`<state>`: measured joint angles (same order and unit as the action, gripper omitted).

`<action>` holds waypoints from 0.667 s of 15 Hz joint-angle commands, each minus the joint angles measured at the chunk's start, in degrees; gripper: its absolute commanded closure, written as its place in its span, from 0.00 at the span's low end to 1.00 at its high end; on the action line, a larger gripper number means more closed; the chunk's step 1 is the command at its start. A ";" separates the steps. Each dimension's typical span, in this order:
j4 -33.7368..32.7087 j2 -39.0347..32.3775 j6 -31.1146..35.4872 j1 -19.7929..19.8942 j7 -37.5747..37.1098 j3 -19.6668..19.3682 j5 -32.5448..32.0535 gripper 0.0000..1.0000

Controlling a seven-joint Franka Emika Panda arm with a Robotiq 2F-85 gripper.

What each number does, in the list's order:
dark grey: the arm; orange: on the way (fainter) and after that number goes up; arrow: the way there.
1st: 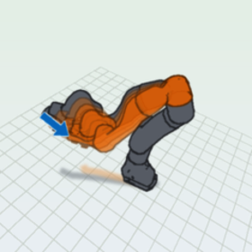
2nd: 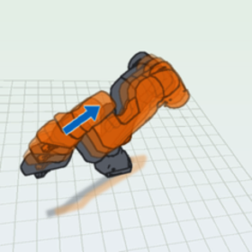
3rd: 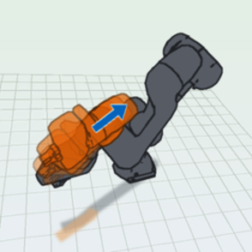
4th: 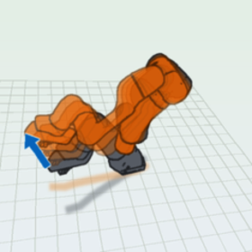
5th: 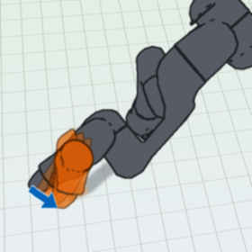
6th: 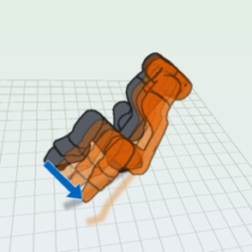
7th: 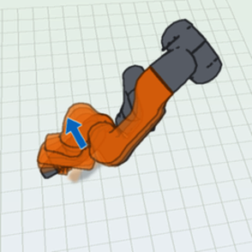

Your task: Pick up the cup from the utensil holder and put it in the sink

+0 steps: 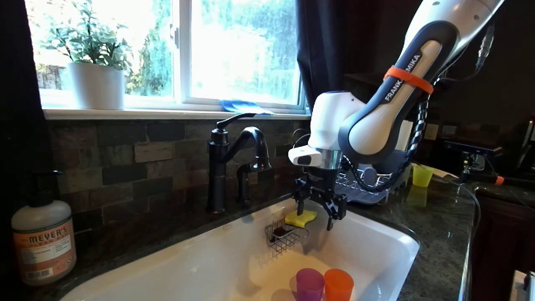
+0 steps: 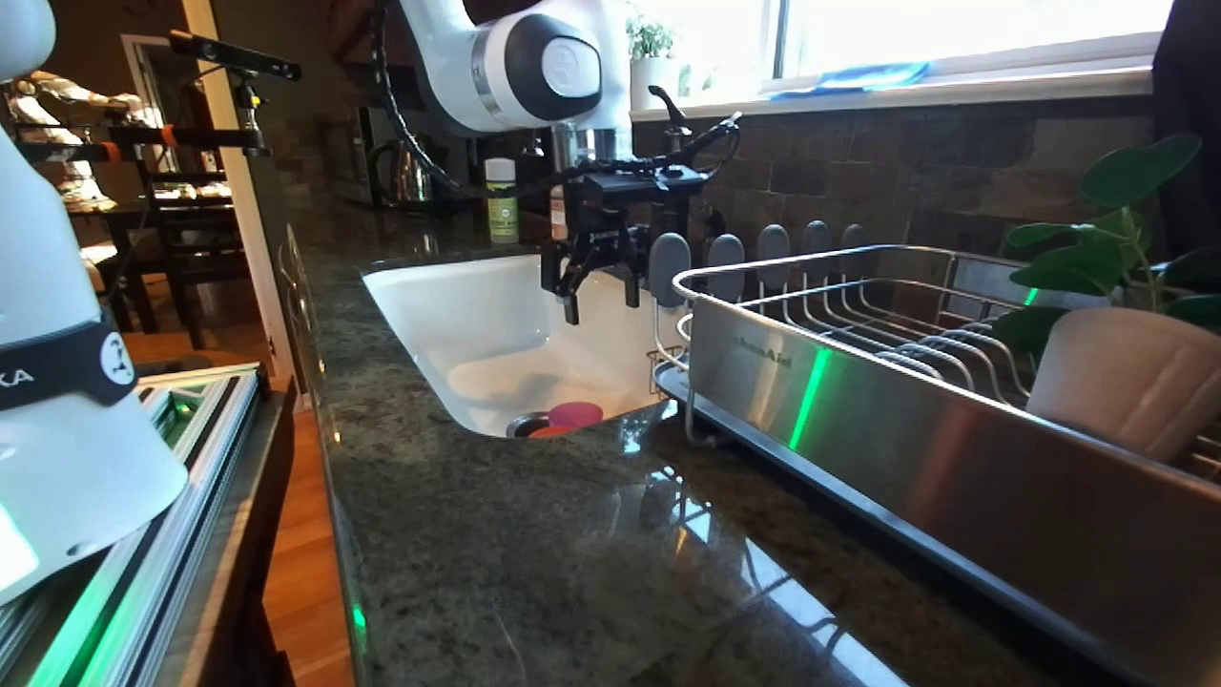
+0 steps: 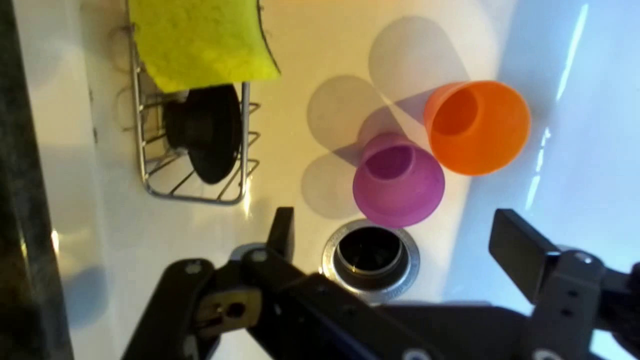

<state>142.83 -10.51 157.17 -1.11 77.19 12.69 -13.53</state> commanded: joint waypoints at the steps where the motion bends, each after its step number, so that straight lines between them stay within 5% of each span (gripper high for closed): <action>1: 6.78 11.44 -1.91 1.89 12.66 3.49 14.20 0.00; 6: 13.15 27.89 -0.97 -0.70 1.12 -4.74 10.65 0.00; 9: 15.71 37.55 -1.95 1.00 -7.76 -6.30 5.68 0.00; 10: 11.54 29.33 -0.32 -1.86 -3.62 -8.65 6.56 0.00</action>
<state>154.51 19.12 156.99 -0.30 75.17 6.87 -4.76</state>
